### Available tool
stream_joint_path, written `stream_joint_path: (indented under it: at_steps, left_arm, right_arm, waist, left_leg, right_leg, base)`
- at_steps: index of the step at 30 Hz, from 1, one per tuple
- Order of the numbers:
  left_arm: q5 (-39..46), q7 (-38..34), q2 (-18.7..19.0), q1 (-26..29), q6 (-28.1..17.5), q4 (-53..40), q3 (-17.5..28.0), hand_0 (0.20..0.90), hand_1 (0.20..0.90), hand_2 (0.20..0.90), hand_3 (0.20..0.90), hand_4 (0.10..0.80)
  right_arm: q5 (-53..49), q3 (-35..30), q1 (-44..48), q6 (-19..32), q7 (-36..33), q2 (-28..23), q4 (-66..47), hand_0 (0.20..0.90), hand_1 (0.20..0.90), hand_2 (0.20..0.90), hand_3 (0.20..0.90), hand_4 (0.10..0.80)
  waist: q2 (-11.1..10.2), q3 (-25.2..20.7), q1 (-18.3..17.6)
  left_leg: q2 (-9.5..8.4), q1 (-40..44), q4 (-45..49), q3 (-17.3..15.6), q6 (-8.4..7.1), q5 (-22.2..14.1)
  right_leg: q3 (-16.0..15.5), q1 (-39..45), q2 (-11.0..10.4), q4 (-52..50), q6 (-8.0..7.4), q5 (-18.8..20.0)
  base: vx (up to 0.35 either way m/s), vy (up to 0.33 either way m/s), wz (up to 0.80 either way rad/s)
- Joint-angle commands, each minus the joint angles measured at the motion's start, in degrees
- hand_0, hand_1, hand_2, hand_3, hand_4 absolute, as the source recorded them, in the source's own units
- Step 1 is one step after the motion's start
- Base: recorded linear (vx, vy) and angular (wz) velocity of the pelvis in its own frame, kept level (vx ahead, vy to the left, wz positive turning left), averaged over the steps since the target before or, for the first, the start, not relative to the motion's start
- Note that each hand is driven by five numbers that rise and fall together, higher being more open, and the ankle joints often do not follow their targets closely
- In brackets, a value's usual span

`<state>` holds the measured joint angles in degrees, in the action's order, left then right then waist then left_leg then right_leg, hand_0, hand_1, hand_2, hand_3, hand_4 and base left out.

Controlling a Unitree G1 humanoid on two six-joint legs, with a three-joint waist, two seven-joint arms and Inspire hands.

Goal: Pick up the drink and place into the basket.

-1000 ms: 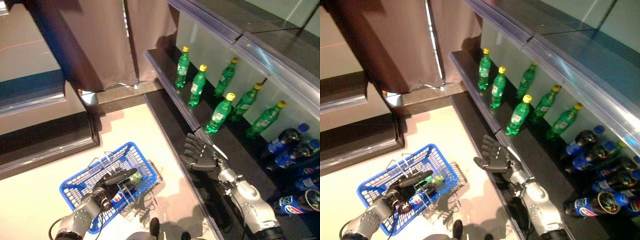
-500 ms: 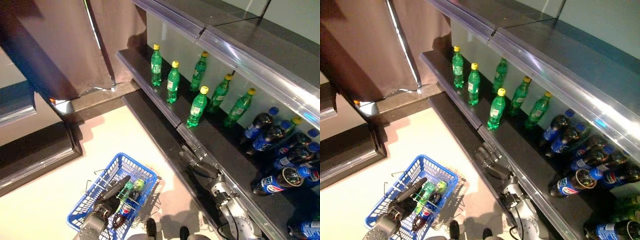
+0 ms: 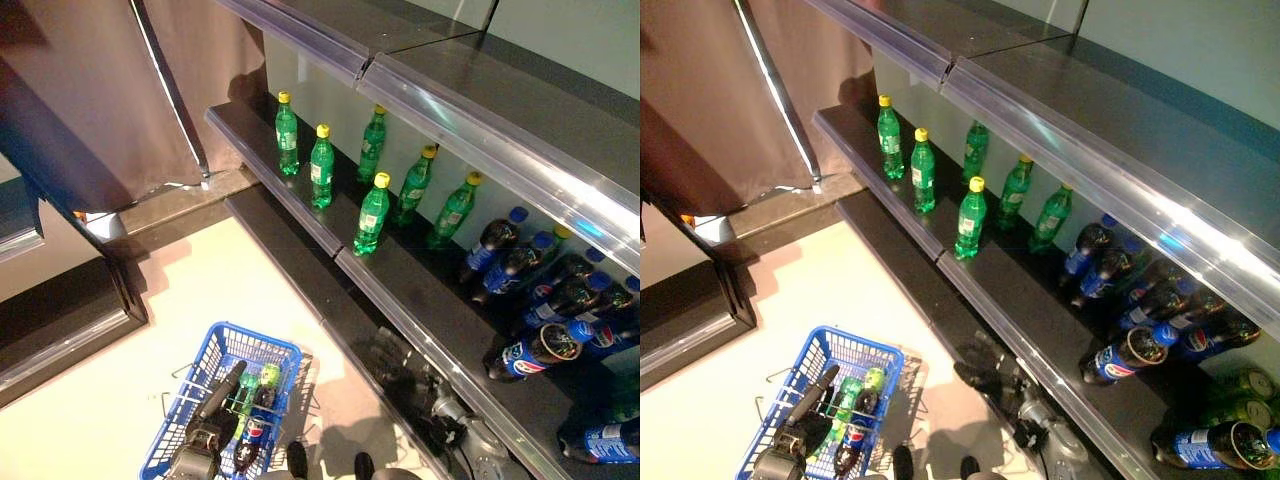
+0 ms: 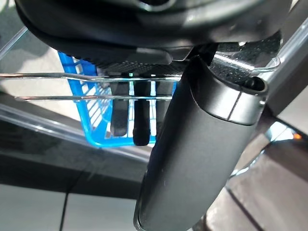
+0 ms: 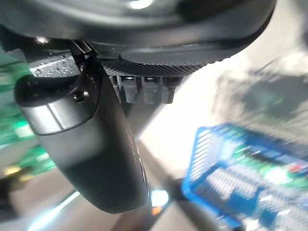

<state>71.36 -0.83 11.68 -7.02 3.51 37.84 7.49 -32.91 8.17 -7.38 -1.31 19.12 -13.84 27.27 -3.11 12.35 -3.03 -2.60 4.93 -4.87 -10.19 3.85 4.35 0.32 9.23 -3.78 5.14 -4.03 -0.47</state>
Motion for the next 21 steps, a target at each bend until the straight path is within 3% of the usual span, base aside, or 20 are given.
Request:
stream_joint_path:
  at_steps: [1, 9, 12, 21]
  left_arm:
    - [3.8, 12.1, 3.7, 8.1, -11.3, -4.6, 5.0, 0.300, 0.300, 0.300, 0.200, 0.100]
    - [3.4, 15.7, 3.9, 10.0, -11.7, 1.3, 3.7, 0.300, 0.300, 0.300, 0.200, 0.100]
    - [3.7, 16.2, 4.1, 10.7, -11.3, 2.9, 3.9, 0.300, 0.300, 0.300, 0.200, 0.100]
    - [4.4, 16.1, 5.7, 11.5, -9.8, 3.5, 5.7, 0.300, 0.300, 0.300, 0.200, 0.100]
  right_arm:
    - [1.9, 1.3, 1.1, 2.6, -0.2, -1.7, 4.8, 0.900, 0.900, 0.900, 0.900, 0.800]
    - [8.1, -0.8, 5.4, 5.4, -2.2, -1.6, 33.2, 0.900, 0.900, 0.900, 0.900, 0.800]
    - [9.8, -2.7, 6.4, 2.6, -6.5, -2.0, 41.0, 0.900, 0.900, 0.900, 0.900, 0.800]
    - [14.3, -5.9, 5.4, 0.4, -7.5, -3.7, 45.6, 0.900, 0.900, 0.900, 0.900, 0.800]
  waist:
    - [2.5, -9.4, 2.3]
    - [3.6, -10.3, 4.0]
    - [4.1, -10.7, 4.5]
    - [4.4, -11.1, 4.1]
  left_leg:
    - [-1.10, 3.4, 1.1, 6.1, -3.85, -8.5]
    - [-1.15, 3.8, 0.8, 6.6, -3.92, -8.7]
    - [-1.09, 4.2, 0.7, 6.5, -3.90, -9.0]
    - [-1.00, 4.9, 0.6, 6.6, -3.71, -9.5]
  right_leg:
    - [-2.4, -3.4, 0.8, -0.1, -1.36, 1.7]
    - [-3.2, -2.6, 1.0, -0.1, -0.83, 1.1]
    - [-3.3, -2.2, 1.1, -0.1, -0.66, 0.7]
    - [-2.5, -1.6, 1.6, -0.3, -0.42, 0.3]
  base:
    - [0.000, 0.000, 0.00]
    - [0.014, 0.007, 0.00]
    - [0.025, 0.011, 0.01]
    - [0.004, 0.002, 0.00]
